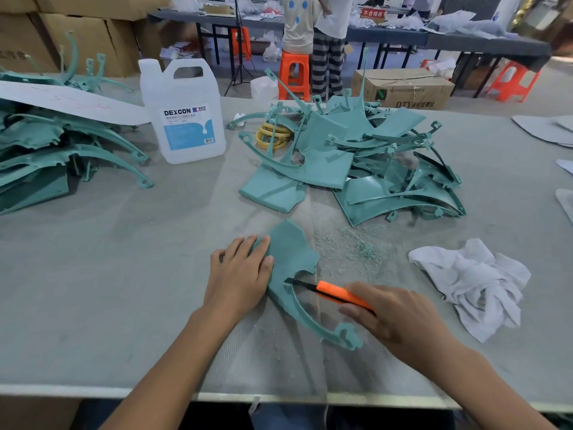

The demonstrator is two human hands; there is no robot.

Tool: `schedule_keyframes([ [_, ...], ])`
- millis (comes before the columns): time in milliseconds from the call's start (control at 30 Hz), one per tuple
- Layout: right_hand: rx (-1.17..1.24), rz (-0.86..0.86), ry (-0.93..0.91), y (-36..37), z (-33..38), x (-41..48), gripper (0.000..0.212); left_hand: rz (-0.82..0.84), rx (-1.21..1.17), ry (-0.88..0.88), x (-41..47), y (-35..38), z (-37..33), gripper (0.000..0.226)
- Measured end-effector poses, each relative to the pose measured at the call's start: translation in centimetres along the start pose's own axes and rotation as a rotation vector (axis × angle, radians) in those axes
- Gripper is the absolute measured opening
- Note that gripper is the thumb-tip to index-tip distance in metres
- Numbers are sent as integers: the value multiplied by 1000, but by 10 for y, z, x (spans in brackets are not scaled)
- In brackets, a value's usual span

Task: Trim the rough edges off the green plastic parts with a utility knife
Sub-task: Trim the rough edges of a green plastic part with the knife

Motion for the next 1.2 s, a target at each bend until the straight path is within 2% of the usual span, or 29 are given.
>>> schedule_keyframes([
  [100, -38, -112, 80, -8, -9, 0, 52, -39, -22, 0, -2, -4, -1, 55],
  [200, 229, -162, 133, -8, -13, -6, 31, -64, -78, 71, -6, -9, -6, 58],
  [267, 359, -176, 173, -8, -20, -9, 22, 13, -73, 181, -7, -4, -13, 61],
  [367, 330, -153, 179, -4, -25, -11, 22, 109, -32, 229, -5, 0, -19, 59],
  [467, 352, -86, 138, 3, -21, -12, 35, 40, 15, 212, -18, -14, -23, 60],
  [567, 412, -69, 103, 5, -22, -14, 22, -52, 7, 204, -31, -18, -23, 57],
  [767, 342, -20, 87, 7, -37, -7, 22, 96, -152, 162, -32, -1, -18, 61],
  [867, 351, -5, 54, 5, -34, -6, 12, 102, -165, 153, -33, 0, -16, 61],
  [1033, 385, -5, 31, 2, -33, -7, 19, 97, -150, 149, -33, -1, -18, 61],
  [1200, 262, -4, 105, 2, -42, -4, 12, 107, -125, 146, -32, 2, -16, 59],
])
Point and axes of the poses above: each hand's wrist, its own x-axis towards the middle knuckle, its own y-axis out of the palm, z = x × y, the point moved 8 cm from there along x, towards the middle knuckle, and after that the axes turned 1 degree about x, right-handed, at the moved point
